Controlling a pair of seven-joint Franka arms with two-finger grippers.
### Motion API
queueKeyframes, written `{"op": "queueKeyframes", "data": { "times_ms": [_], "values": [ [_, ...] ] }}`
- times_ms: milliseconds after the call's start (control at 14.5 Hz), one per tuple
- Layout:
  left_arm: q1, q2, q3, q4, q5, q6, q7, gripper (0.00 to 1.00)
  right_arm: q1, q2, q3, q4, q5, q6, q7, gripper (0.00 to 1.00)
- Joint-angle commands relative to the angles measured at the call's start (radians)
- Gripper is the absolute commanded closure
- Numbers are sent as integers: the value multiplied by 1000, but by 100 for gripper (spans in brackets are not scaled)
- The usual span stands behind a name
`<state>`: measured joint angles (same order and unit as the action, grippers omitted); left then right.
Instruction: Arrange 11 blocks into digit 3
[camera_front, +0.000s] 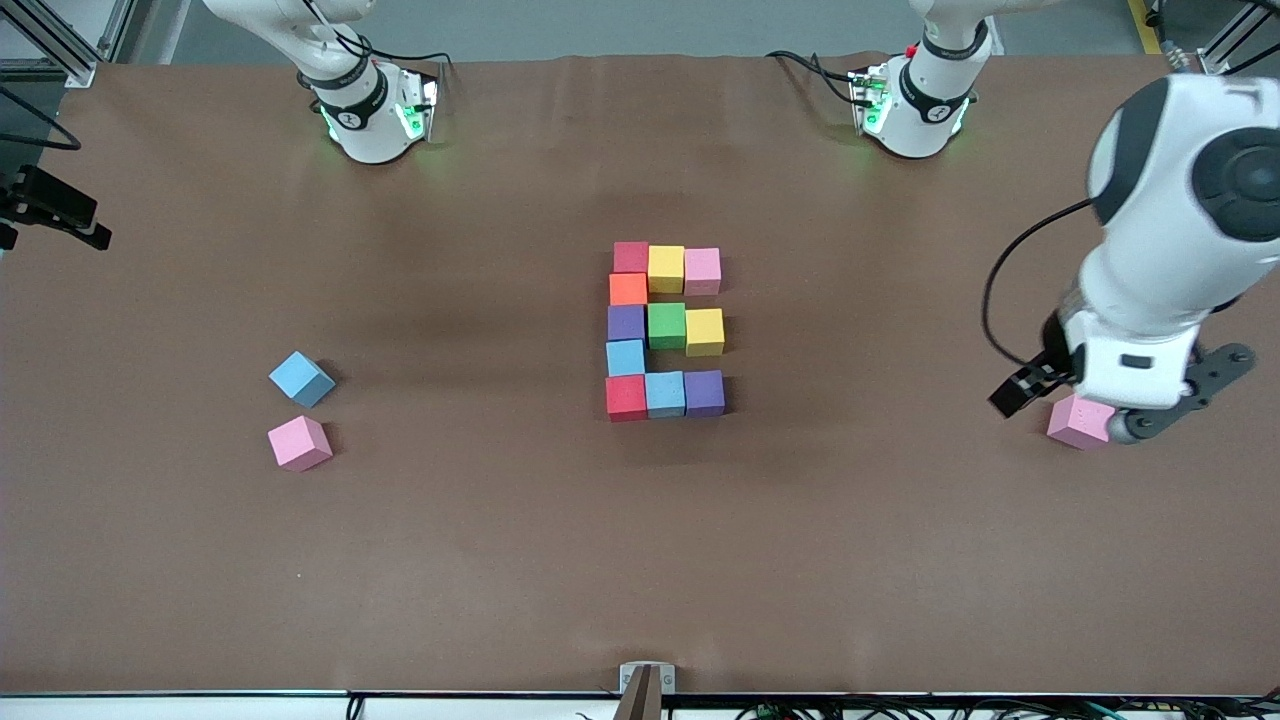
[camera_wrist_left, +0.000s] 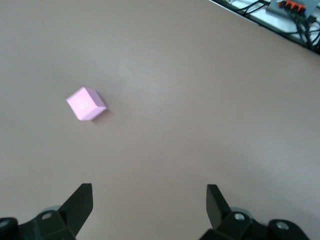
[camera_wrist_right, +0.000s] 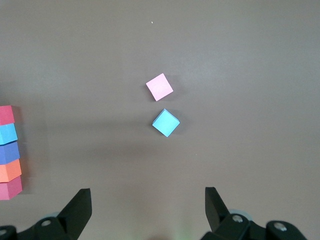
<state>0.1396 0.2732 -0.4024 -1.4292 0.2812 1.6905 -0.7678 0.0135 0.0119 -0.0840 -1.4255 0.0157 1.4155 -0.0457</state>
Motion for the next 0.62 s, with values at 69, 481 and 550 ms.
{"op": "queueKeyframes", "data": {
  "times_ms": [69, 481, 550],
  "values": [
    [52, -116, 14, -28, -82, -82, 265, 0, 2, 0, 0, 5, -3, -6, -8, 0],
    [-130, -283, 336, -112, -214, -204, 654, 0, 2, 0, 0, 5, -3, -4, -8, 0],
    [-162, -328, 377, -157, -220, -203, 677, 0, 2, 0, 0, 5, -3, -4, -8, 0]
  ]
}}
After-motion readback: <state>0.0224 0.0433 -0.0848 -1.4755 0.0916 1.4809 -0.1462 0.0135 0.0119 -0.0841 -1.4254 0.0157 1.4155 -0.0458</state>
